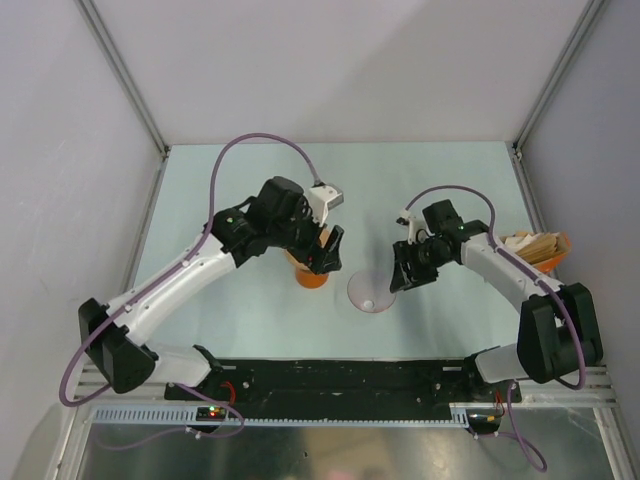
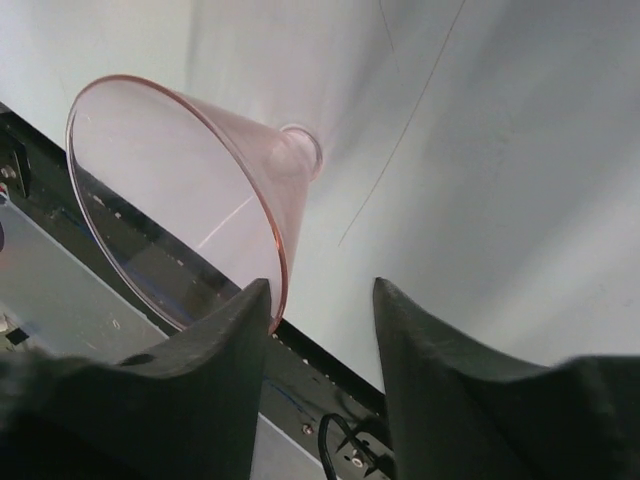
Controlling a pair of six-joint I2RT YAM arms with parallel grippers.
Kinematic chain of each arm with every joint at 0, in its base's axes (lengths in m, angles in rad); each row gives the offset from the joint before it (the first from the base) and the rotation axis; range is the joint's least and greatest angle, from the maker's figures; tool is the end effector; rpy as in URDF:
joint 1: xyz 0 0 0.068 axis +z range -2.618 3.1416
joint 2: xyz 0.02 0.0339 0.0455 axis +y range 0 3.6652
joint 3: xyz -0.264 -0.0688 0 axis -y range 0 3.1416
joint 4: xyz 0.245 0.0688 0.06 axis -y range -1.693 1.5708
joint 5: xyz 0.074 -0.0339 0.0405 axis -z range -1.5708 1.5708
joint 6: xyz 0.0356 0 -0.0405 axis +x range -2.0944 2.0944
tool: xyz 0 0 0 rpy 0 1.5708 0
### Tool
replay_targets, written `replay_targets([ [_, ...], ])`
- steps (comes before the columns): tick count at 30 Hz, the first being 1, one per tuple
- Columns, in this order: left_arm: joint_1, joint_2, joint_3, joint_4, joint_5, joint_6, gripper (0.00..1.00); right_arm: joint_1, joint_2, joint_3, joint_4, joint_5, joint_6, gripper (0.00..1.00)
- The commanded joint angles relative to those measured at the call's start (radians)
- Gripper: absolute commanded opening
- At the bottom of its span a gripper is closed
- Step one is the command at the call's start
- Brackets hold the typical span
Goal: Place the coffee filter in the dripper
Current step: Pick up the coffee dripper from the center of the board, then place the coffee dripper in the dripper holder.
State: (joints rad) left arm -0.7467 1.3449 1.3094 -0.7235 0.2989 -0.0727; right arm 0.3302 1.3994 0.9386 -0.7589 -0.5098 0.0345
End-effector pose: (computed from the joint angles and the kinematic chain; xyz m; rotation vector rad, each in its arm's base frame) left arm 0.2029 -0.2021 0.3477 0.9430 2.2203 -0.7446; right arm 0.2377 0.0998 0.2198 -0.5371 2.7331 0.8025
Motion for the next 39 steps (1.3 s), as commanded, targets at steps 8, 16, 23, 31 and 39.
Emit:
replay_targets([
  [8,0.197,-0.158,-0.085,0.024,0.101,-0.095,0.9,-0.023,-0.041,0.044,-0.012,-0.055,0.09,0.02],
  [16,0.221,-0.23,-0.008,0.025,0.15,-0.129,0.85,-0.069,-0.19,0.276,-0.181,-0.082,0.211,0.0],
  [23,0.22,-0.207,0.092,0.023,0.161,-0.232,0.8,0.069,-0.128,0.526,-0.205,0.091,0.343,0.0],
  [31,0.224,-0.235,0.108,0.008,0.139,-0.26,0.77,0.164,0.076,0.823,-0.216,0.143,0.374,0.0],
  [39,0.277,-0.244,0.101,-0.038,0.137,-0.251,0.72,0.27,0.212,1.005,-0.314,0.25,0.387,0.0],
])
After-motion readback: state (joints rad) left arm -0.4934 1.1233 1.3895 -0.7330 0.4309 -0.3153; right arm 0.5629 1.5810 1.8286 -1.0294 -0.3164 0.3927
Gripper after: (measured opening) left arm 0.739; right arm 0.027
